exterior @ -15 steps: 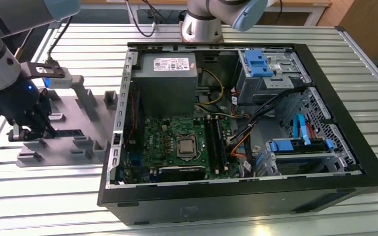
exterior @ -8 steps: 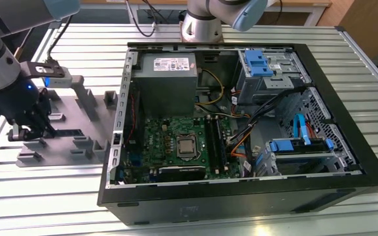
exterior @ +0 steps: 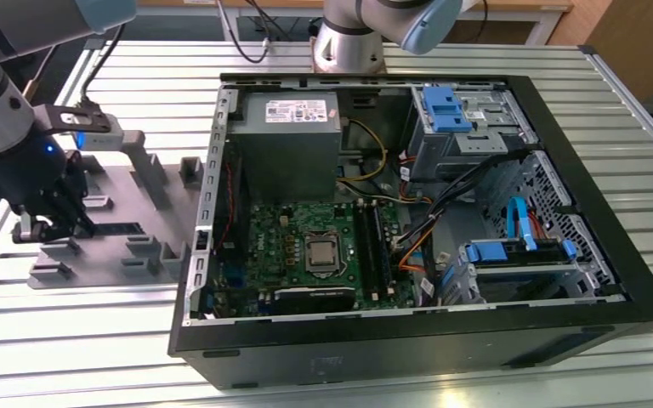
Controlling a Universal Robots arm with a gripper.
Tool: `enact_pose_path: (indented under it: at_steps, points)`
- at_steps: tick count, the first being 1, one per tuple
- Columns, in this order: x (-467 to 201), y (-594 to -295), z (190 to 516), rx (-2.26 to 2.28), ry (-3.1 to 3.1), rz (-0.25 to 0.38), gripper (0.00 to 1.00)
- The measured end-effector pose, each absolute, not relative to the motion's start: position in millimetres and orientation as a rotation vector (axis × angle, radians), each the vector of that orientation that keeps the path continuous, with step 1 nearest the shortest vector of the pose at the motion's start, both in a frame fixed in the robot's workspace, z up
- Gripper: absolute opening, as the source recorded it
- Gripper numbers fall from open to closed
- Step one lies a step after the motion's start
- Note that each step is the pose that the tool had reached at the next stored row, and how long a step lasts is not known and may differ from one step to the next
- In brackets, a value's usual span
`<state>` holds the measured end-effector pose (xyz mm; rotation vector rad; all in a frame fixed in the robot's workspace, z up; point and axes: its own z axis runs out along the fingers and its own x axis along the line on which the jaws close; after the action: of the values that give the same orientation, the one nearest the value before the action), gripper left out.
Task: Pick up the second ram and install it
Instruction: 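Pick up the second ram and move it above second insertion slot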
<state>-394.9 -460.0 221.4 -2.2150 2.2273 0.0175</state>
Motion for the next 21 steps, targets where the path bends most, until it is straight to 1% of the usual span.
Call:
enact_pose_path:
  at_steps: [21]
  points:
    - [-394.9,-460.0,226.5,-2.215,2.227,0.017,0.14]
